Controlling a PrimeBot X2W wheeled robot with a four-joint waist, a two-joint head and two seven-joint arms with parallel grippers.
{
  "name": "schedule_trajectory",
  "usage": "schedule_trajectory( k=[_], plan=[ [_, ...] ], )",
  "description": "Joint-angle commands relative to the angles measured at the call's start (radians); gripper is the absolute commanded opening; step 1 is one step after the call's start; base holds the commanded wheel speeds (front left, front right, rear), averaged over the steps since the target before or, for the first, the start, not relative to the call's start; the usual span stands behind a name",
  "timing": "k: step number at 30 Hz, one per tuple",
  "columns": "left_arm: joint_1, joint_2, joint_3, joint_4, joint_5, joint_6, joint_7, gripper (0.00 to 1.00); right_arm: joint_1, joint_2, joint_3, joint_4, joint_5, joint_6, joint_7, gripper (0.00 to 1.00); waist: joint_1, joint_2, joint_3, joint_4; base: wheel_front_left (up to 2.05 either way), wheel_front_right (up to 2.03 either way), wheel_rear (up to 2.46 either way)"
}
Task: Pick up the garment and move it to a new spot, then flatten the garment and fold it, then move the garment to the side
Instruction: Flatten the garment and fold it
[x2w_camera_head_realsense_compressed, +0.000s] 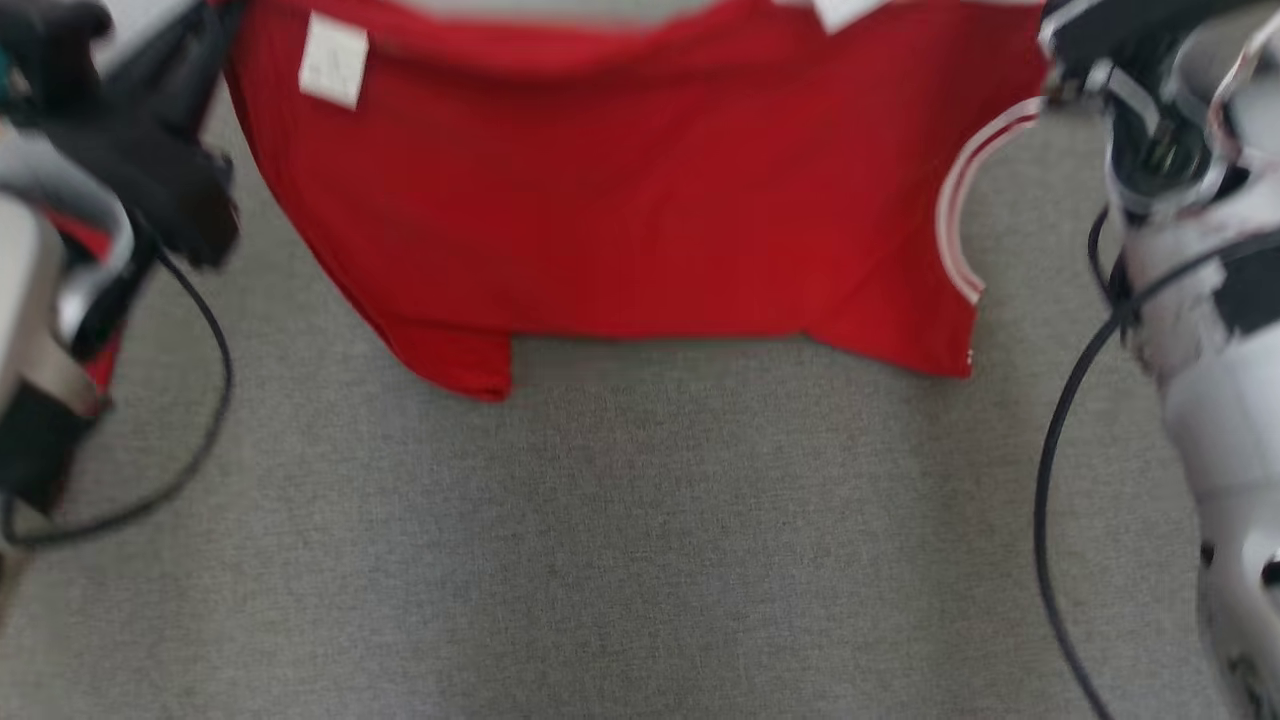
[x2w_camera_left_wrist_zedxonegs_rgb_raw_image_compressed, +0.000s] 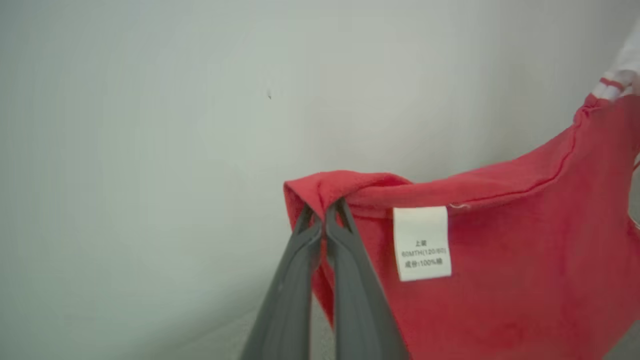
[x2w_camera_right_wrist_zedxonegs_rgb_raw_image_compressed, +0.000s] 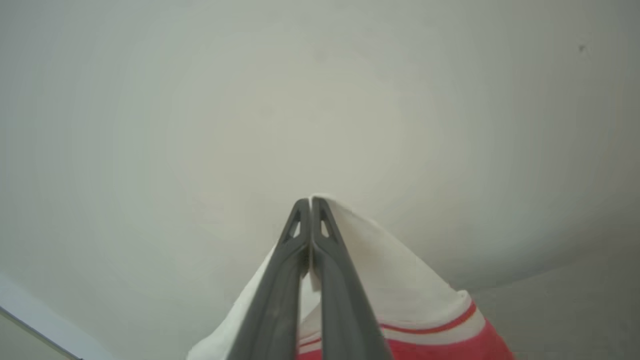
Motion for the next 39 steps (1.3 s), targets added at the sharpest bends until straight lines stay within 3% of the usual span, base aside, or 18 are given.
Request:
schedule_trajectory(
  k=[1,7,12,22,30,39],
  plan=[
    [-0.062,0.011,-0.014,0.028,-0.032,0.002,-0.004,0.0,-0.067,0.013,-0.011,0.04,0.026,0.0,-0.012,0.0,-0.0004,-0.0002,0.082,-0.01,0.0,0.0,0.0],
    [-0.32,0.001,-0.059,0.147,-0.116,0.002,0.001,0.0,-0.327,0.042,-0.026,0.205,0.054,0.0,-0.036,0.0,-0.0004,-0.0002,0.118,-0.029,0.0,0.0,0.0],
    [-0.504,-0.041,-0.09,0.218,-0.15,0.001,0.01,0.0,-0.519,0.032,-0.014,0.311,0.019,0.0,-0.071,0.0,-0.0004,-0.0002,0.125,-0.031,0.0,0.0,0.0],
    [-0.702,-0.108,-0.14,0.364,-0.161,0.001,-0.063,0.0,-0.748,-0.006,0.092,0.407,-0.086,0.0,-0.11,0.0,-0.0004,-0.0002,0.166,-0.002,0.0,0.0,0.0],
    [-0.697,-0.105,-0.142,0.427,-0.21,0.001,-0.117,0.0,-0.739,-0.008,0.136,0.395,-0.033,0.0,-0.105,0.0,-0.0004,-0.0002,0.247,0.006,0.0,0.0,0.0],
    [-0.58,-0.066,-0.144,0.407,-0.249,0.001,-0.209,0.0,-0.574,-0.047,0.224,0.204,0.121,0.0,-0.128,0.0,-0.0004,-0.0002,0.295,-0.013,0.0,0.0,0.0]
  ],
)
